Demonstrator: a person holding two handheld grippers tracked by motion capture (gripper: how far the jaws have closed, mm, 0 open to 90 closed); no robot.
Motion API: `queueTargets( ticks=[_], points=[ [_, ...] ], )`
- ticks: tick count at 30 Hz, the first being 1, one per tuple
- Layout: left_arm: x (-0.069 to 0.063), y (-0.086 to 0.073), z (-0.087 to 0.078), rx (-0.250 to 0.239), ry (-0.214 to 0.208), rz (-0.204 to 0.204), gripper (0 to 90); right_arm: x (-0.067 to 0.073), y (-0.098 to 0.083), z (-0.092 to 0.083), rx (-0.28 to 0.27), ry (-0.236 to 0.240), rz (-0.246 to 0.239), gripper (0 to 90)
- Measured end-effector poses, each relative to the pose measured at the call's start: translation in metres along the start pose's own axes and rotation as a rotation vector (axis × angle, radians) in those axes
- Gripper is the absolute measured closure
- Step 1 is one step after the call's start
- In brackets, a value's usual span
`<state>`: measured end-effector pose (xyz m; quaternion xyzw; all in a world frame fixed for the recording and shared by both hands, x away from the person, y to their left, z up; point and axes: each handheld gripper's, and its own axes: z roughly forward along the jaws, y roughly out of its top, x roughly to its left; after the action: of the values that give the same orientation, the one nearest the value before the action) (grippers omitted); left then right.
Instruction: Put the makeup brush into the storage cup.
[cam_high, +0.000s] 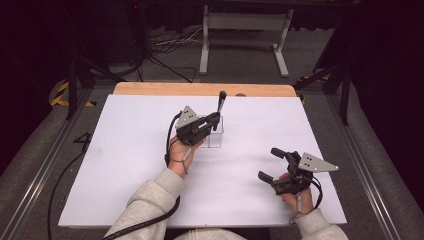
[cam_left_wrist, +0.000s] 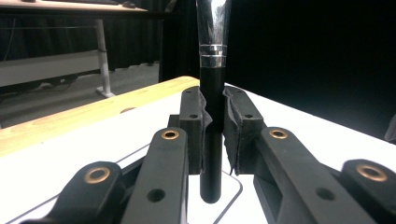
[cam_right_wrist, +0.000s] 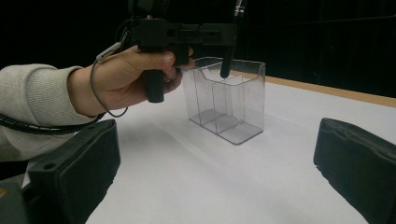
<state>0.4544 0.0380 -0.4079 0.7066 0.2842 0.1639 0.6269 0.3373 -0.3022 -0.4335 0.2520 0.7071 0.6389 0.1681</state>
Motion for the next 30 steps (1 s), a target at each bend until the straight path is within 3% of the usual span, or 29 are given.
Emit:
queueTargets(
  ticks=[5,11,30],
  points=[
    [-0.002,0.000,0.001,0.008,0.020,0.023,78.5,0.000,0.000,0.000,0.001,0.001,0.000,0.8],
    [-0.004,-0.007,0.003,0.022,0.054,0.014,78.4,0.000,0.000,0.000,0.001,0.000,0.000,0.9],
    [-0.007,-0.018,0.004,0.040,0.067,-0.004,78.4,0.000,0.000,0.001,0.000,0.004,0.000,0.9]
  ],
)
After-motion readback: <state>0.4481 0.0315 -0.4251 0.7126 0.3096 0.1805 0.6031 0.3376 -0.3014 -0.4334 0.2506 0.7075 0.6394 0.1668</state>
